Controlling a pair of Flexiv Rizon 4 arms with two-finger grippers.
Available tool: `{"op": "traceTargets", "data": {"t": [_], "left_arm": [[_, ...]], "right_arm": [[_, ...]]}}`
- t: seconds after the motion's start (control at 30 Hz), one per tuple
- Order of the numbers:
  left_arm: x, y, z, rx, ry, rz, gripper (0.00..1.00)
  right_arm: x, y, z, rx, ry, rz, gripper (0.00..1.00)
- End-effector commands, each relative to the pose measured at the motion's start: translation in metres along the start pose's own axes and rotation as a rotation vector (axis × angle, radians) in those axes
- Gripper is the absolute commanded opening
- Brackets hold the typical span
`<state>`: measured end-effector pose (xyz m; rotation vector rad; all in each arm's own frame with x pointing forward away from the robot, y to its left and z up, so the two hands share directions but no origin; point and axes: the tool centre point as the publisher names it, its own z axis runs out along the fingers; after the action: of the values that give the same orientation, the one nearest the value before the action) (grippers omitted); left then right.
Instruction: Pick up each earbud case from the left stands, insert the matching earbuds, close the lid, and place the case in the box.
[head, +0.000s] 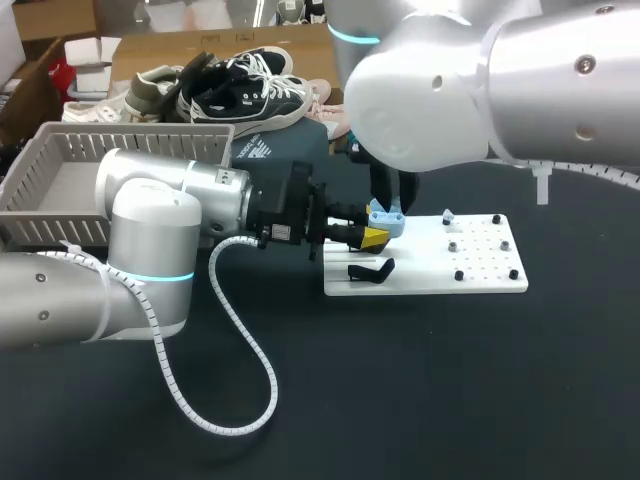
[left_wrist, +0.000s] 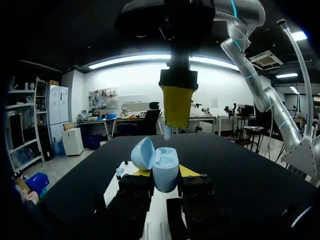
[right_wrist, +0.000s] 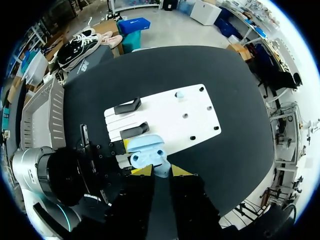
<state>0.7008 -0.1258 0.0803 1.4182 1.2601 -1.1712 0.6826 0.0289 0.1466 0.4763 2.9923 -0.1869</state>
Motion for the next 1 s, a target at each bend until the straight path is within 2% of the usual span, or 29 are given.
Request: {"op": "traceTargets", "data": {"t": [0.03, 1.0], "left_arm": [[0.0, 0.0, 0.001, -0.003, 0.0, 0.001, 0.0], [0.0, 0.0, 0.001, -0.003, 0.0, 0.001, 0.0]], "right_arm": [[-0.005, 0.006, 0.003, 0.011, 0.012, -0.001, 0.0], [-0.006, 0.008, 0.013, 0.025, 0.04, -0.011, 0.0]]}}
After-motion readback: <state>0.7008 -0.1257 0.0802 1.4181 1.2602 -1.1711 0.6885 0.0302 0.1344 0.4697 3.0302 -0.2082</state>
